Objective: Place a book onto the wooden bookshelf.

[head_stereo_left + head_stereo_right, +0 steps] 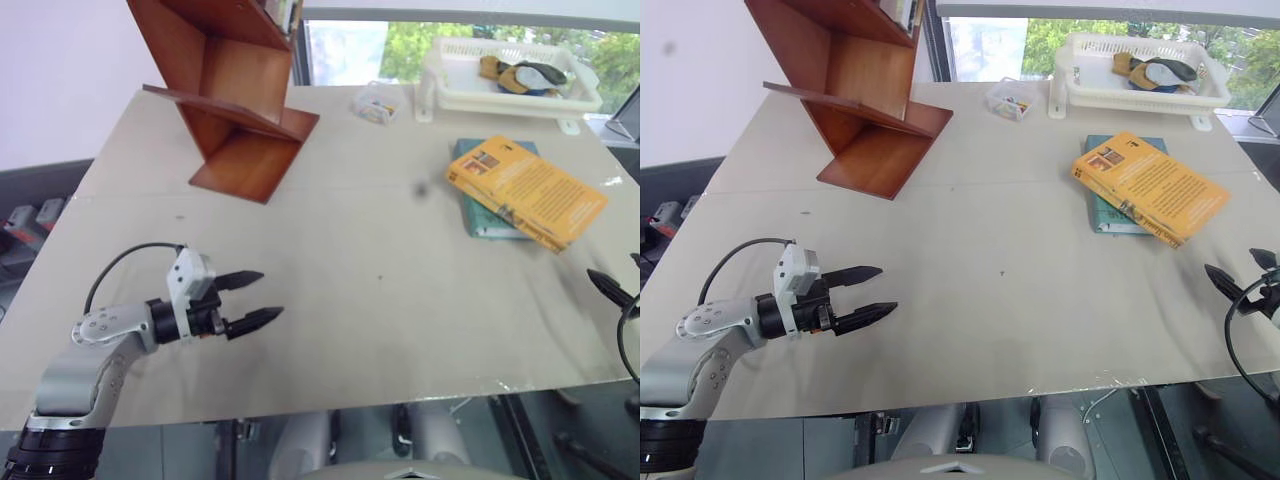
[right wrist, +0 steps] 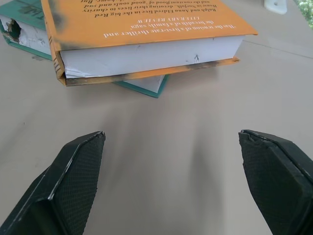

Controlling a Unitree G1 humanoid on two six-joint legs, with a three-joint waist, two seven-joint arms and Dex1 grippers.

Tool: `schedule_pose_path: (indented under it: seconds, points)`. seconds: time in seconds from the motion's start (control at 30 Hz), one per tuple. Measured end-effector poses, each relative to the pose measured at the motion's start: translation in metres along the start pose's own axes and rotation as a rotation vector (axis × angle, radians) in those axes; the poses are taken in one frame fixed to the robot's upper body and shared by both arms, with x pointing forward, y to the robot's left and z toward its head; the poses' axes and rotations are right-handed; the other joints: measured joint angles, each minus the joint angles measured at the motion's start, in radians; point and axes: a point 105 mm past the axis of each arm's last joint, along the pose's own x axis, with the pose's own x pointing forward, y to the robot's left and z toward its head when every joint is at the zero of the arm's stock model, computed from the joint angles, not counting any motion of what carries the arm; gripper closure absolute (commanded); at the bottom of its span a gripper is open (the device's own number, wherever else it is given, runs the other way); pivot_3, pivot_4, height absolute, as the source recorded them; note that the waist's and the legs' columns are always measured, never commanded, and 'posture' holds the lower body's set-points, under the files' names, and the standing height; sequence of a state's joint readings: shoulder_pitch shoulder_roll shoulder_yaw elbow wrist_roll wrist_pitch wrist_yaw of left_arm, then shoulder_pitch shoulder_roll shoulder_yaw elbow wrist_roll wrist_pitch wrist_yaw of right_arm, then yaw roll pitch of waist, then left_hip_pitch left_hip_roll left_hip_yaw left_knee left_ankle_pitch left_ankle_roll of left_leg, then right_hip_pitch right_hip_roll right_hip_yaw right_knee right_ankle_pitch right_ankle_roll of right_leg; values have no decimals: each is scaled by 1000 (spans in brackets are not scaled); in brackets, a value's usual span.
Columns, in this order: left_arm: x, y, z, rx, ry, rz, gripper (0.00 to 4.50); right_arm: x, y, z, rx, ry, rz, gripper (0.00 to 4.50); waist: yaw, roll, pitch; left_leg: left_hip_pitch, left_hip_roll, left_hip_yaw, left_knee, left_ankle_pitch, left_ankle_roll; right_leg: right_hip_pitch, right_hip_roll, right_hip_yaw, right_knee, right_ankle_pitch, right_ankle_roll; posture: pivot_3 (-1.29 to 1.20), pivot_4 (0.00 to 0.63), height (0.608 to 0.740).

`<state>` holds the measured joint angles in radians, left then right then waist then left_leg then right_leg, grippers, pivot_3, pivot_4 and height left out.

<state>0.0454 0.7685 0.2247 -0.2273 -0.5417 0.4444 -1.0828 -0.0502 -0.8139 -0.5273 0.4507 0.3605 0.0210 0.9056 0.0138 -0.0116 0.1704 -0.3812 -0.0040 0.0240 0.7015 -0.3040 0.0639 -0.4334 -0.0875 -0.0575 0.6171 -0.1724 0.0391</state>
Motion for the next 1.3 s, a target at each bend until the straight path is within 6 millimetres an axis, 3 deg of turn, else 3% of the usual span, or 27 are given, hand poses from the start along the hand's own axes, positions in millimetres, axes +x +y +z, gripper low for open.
schedule_pose_path:
  seconds: [0.47,0.93,1.1,1.3]
  points:
    - [-2,-6,-11,-17,27,53,80,-2,-2,-3,1,32,35,0,0,0,0,0,0,0,0,0,0,0,0,0,0,-1,1,0,150,707]
    - [7,-9,-1,13,-4,34,80,4,-8,4,-18,47,34,0,0,0,0,0,0,0,0,0,0,0,0,0,0,1,-1,0,150,707]
    - [8,-10,-1,17,-6,29,80,14,-21,9,-21,71,-94,0,-2,1,0,0,0,1,0,0,0,0,0,0,0,-1,1,0,150,707]
    - [9,-8,4,28,-23,24,80,40,-50,30,-9,105,-344,0,-3,1,0,-1,0,1,0,0,0,-2,0,1,0,1,-2,0,150,707]
